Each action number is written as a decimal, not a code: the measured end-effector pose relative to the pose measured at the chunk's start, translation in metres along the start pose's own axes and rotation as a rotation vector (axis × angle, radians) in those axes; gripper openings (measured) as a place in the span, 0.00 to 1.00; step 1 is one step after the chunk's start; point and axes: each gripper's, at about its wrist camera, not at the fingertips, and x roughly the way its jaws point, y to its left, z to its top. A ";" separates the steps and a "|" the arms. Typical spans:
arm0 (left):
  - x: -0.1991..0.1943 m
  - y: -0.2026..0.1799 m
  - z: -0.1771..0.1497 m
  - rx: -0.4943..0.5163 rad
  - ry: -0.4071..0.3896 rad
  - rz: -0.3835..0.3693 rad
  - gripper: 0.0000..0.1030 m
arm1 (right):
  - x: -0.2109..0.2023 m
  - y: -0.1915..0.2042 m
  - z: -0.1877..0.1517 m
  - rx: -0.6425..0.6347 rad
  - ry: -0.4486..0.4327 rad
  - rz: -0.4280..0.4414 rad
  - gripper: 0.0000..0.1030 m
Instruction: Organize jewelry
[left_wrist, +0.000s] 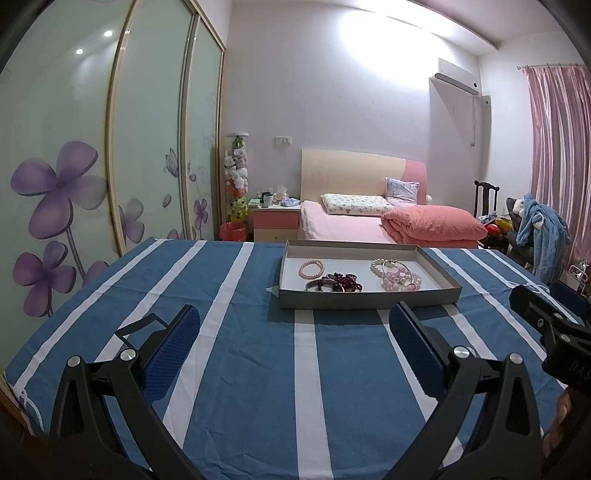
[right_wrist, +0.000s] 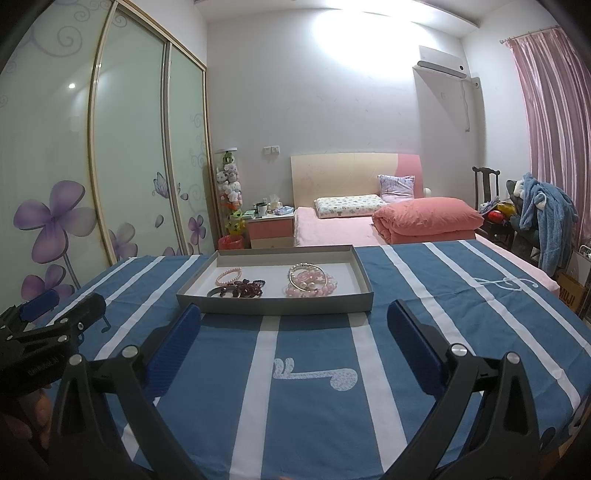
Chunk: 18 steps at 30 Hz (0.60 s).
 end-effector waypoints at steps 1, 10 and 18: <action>0.000 0.000 0.000 0.000 0.002 0.001 0.98 | 0.000 0.000 0.000 0.000 0.001 0.000 0.96; 0.001 0.001 0.001 0.002 0.004 -0.002 0.98 | 0.001 0.000 -0.002 0.003 0.004 0.000 0.96; 0.003 0.000 0.002 0.005 0.008 -0.003 0.98 | 0.002 0.001 -0.003 0.003 0.005 0.000 0.96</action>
